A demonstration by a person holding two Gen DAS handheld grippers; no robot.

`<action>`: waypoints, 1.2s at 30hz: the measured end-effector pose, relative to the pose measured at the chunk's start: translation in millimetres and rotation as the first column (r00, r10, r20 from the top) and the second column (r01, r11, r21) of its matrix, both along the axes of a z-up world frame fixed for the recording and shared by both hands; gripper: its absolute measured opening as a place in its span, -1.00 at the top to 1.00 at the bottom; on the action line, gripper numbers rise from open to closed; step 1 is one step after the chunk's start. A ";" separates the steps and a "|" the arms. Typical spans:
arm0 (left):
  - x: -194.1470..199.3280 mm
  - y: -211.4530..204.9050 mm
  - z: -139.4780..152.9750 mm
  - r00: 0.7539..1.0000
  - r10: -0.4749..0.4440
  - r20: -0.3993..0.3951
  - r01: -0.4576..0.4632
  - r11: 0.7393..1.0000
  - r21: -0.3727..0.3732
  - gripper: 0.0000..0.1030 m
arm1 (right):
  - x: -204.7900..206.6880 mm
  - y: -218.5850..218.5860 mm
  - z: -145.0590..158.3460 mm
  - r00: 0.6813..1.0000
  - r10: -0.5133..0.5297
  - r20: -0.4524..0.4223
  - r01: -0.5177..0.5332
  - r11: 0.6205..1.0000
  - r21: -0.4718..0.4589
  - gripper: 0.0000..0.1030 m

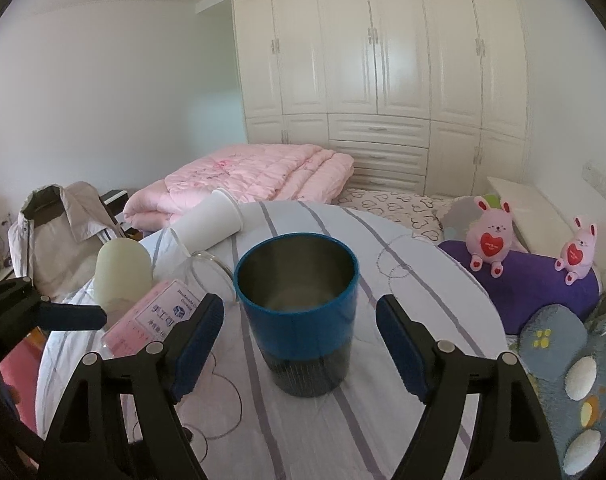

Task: Flip cup upright
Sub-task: 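Open the right gripper and pull it back from the cup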

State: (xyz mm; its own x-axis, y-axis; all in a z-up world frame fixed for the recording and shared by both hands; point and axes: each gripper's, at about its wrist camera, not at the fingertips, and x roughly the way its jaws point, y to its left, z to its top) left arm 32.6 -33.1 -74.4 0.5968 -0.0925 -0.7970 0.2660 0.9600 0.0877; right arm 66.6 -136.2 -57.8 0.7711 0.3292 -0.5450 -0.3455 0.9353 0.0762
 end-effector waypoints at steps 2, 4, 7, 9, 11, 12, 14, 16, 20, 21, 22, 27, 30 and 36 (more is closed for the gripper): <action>-7.7 -0.4 4.5 1.000 -0.005 0.013 0.005 1.000 -0.003 -0.94 | -4.0 -5.6 1.8 1.000 0.006 -0.014 -0.006 1.000 0.015 -0.56; -13.6 -0.7 9.0 1.000 -0.010 0.025 0.011 1.000 -0.008 -0.94 | -7.0 -10.2 2.9 0.999 0.004 -0.032 -0.003 1.000 0.026 -0.57; -23.4 -0.7 16.3 0.999 -0.021 0.047 0.022 1.000 -0.021 -0.94 | -17.1 -18.4 8.5 0.999 -0.006 -0.041 0.008 0.999 0.040 -0.57; -30.4 0.6 21.7 0.997 -0.030 0.065 0.032 0.999 -0.035 -0.94 | -25.5 -22.6 15.1 0.999 -0.012 -0.035 0.013 0.999 0.041 -0.58; -35.0 1.5 26.3 0.996 -0.037 0.087 0.042 0.998 -0.052 -0.94 | -36.1 -24.6 23.4 1.000 -0.012 -0.024 0.013 0.999 0.038 -0.60; -39.7 2.3 29.0 0.993 -0.047 0.106 0.054 0.996 -0.065 -0.94 | -40.2 -25.7 27.8 1.000 -0.017 -0.015 0.017 0.999 0.034 -0.60; -46.8 5.1 34.6 0.988 -0.056 0.143 0.069 0.994 -0.087 -0.97 | -52.7 -27.4 35.3 0.999 -0.037 0.002 0.037 0.999 0.025 -0.61; -52.4 9.1 39.1 0.983 -0.062 0.173 0.081 0.991 -0.106 -0.99 | -61.7 -30.2 40.8 0.998 -0.054 0.016 0.053 0.998 0.030 -0.62; -62.9 17.4 49.4 0.970 -0.057 0.236 0.091 0.986 -0.139 -0.99 | -82.4 -29.4 53.8 0.988 -0.139 0.064 0.139 0.990 0.014 -0.63; -65.3 20.4 51.3 0.967 -0.053 0.249 0.092 0.984 -0.150 -0.99 | -90.5 -26.4 57.9 0.978 -0.183 0.097 0.184 0.983 -0.009 -0.64; -67.5 24.7 53.3 0.963 -0.046 0.265 0.092 0.982 -0.165 -1.00 | -94.2 -25.0 59.8 0.973 -0.200 0.112 0.203 0.979 -0.015 -0.64; -75.5 41.8 58.8 0.951 -0.015 0.310 0.085 0.973 -0.213 -1.00 | -120.9 -23.5 71.4 0.924 -0.323 0.203 0.330 0.944 0.001 -0.64; -79.8 49.9 60.6 0.945 -0.008 0.327 0.085 0.972 -0.221 -1.00 | -133.2 -23.3 71.8 0.896 -0.380 0.230 0.387 0.922 0.018 -0.65; -87.8 65.0 61.3 0.932 0.003 0.363 0.090 0.967 -0.238 -1.00 | -142.7 -13.0 61.8 0.866 -0.442 0.232 0.455 0.891 0.000 -0.65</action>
State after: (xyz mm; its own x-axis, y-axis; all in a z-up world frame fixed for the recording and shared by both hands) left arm -55.2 31.9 -13.1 0.8283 -0.2904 -0.4791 0.3030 0.9515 -0.0529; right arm -76.1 -149.2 4.0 0.9304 -0.1054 -0.3510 0.1103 0.9939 -0.0061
